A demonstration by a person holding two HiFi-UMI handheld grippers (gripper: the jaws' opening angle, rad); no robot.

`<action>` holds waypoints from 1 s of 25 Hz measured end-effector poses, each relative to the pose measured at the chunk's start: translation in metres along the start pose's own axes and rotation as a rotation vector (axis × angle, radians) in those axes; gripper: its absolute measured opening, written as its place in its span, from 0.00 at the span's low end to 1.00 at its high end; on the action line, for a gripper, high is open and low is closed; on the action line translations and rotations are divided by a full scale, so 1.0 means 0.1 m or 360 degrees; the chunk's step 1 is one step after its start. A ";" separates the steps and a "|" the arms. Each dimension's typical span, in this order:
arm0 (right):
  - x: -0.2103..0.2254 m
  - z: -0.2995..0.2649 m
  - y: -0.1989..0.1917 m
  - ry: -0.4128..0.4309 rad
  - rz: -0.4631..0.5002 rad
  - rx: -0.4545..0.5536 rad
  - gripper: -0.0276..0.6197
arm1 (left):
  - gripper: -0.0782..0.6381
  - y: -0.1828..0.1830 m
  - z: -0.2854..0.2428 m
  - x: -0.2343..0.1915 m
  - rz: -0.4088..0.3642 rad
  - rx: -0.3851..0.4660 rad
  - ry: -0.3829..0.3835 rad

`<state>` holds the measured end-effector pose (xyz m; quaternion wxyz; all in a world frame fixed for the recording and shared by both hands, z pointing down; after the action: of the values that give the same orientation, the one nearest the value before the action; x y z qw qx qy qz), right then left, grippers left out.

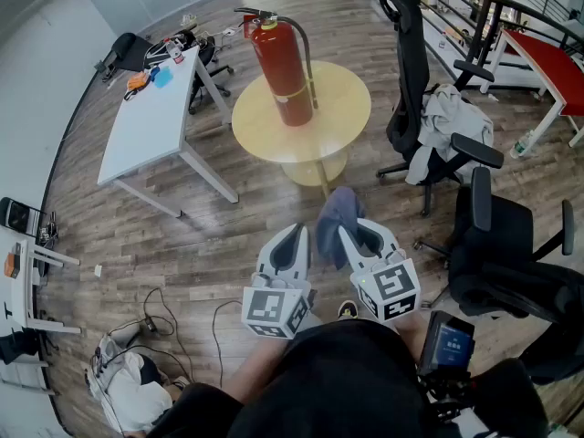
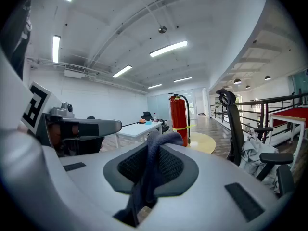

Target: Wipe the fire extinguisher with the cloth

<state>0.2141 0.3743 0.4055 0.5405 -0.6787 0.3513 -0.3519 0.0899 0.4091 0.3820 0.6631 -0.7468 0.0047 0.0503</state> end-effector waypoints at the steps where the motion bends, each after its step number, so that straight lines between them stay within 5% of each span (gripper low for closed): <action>1: 0.00 0.00 0.00 0.0000 0.0001 0.0000 0.13 | 0.14 0.00 0.01 0.01 0.0000 -0.0001 -0.0004; 17: 0.07 0.01 0.11 -0.0157 0.0094 0.0107 0.13 | 0.14 0.01 -0.01 -0.12 0.0011 -0.0013 0.0045; 25: 0.23 -0.16 0.07 -0.0077 -0.0024 0.0098 0.13 | 0.14 -0.03 -0.12 -0.35 0.0023 -0.0062 0.0125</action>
<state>0.2111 0.3451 0.4032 0.5667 -0.6728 0.3219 -0.3500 0.0561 0.3959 0.3895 0.6473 -0.7609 0.0353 0.0259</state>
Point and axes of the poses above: the fingertips, and each gripper's own axes: z backward along the fingers, x to its right, y out of its top, the point moved 5 cm from there along z, backward along the fingers, and after that the axes turned 14 degrees about y, right-handed, at the moved point
